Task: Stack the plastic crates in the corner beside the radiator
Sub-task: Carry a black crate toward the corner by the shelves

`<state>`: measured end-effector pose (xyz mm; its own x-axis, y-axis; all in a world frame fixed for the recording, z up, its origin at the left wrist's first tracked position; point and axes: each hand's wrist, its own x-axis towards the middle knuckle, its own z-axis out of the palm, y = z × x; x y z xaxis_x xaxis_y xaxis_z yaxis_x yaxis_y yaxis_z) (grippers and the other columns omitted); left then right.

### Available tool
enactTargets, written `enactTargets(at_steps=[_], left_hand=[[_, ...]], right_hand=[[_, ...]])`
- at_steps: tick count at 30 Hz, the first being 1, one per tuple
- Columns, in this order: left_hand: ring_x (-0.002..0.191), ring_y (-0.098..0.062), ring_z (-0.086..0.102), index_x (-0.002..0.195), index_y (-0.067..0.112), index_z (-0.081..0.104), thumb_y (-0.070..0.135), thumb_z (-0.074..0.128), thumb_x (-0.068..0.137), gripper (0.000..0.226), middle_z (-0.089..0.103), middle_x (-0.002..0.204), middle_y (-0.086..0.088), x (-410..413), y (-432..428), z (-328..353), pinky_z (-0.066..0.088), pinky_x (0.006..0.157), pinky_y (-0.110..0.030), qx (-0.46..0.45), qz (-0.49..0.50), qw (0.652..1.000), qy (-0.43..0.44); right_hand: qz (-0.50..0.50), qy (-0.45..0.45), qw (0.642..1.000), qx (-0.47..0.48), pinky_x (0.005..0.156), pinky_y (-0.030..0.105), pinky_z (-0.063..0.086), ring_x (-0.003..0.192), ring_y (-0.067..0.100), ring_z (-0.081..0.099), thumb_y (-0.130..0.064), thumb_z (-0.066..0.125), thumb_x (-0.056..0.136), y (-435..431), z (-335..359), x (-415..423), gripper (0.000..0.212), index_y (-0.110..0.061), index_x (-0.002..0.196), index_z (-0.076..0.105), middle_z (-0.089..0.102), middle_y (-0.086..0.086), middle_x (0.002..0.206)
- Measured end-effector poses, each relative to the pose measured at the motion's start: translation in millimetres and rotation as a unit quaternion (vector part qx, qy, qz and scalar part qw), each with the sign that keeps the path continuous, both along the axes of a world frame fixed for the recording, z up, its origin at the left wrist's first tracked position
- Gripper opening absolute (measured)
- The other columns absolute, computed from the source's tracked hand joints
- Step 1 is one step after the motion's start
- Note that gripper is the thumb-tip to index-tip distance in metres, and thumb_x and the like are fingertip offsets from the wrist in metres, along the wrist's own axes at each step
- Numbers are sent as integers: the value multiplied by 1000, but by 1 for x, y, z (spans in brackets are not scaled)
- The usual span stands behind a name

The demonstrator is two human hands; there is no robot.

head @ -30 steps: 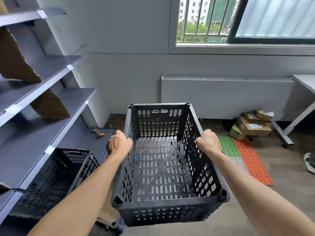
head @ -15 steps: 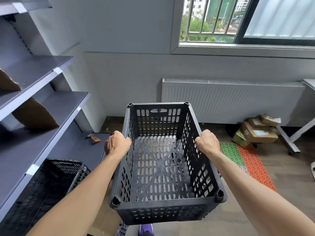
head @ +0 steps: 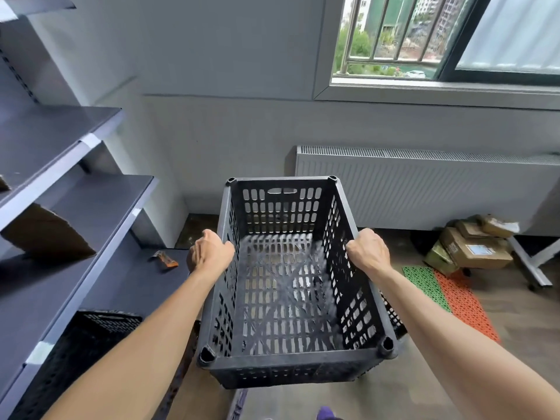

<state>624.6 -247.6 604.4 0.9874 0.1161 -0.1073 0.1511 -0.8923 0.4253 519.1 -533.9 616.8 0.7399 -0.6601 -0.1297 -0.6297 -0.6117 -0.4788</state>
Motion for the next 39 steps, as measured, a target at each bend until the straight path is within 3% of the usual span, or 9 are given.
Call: enactTargets(at_steps=[4,8,11,16,22,26,29,31,39], left_hand=[[87,-33,57,94,7,51,30,55,88,24,64,96,-14,31,-9,-7,39,69,-35,0,23,1000,4],[100,-38,60,96,7,52,30,56,87,25,64,103,-16,65,-26,-19,40,75,-35,-4,45,999,14],[99,-38,60,98,5,54,29,55,85,27,65,104,-17,93,-46,-26,43,78,-37,-1,61,998,21],[97,-38,59,96,4,57,28,57,84,27,66,99,-17,129,-79,-31,41,73,-37,-8,103,994,36],[90,-36,61,93,6,54,28,54,84,23,66,95,-16,166,-104,-31,45,70,-35,-19,141,989,43],[86,-35,62,98,3,58,29,54,83,31,67,94,-16,197,-113,-29,45,67,-35,-23,158,986,40],[85,-35,63,101,-2,60,30,54,82,37,69,94,-18,223,-113,-32,44,65,-34,-28,163,985,44],[88,-36,63,101,0,60,29,54,83,36,68,97,-18,240,-110,-34,45,68,-35,-29,167,984,53],[104,-40,59,108,2,53,18,54,90,25,63,112,-21,335,-88,-55,49,86,-42,-8,171,982,78]], right_hand=[[26,2,1000,1,58,30,38,73,34,58,-6,49,76,-13,-7,41,8,-2,79,55,62,14,81],[44,6,999,7,60,31,40,74,35,59,-5,49,74,-36,-16,85,10,-1,80,56,63,16,83],[76,14,997,14,58,30,38,70,32,56,-4,49,75,-59,-22,121,3,-4,72,48,60,14,79],[115,12,993,24,60,31,40,69,31,55,-7,47,74,-96,-26,180,10,-8,66,41,56,13,76],[161,0,987,18,46,28,29,50,21,39,-3,47,76,-126,-19,243,24,-11,59,32,42,4,60],[161,-9,987,11,45,28,27,50,19,41,-1,46,76,-136,-19,282,18,-8,61,38,46,4,60],[158,-11,987,29,47,28,35,55,23,52,-1,45,73,-138,-26,311,8,-4,67,49,58,9,65],[159,-10,987,36,48,28,40,58,27,59,-1,43,68,-135,-31,330,14,0,71,56,63,11,65],[179,16,984,-4,48,28,35,54,21,50,1,44,72,-111,-54,430,9,-4,68,51,59,9,67]])
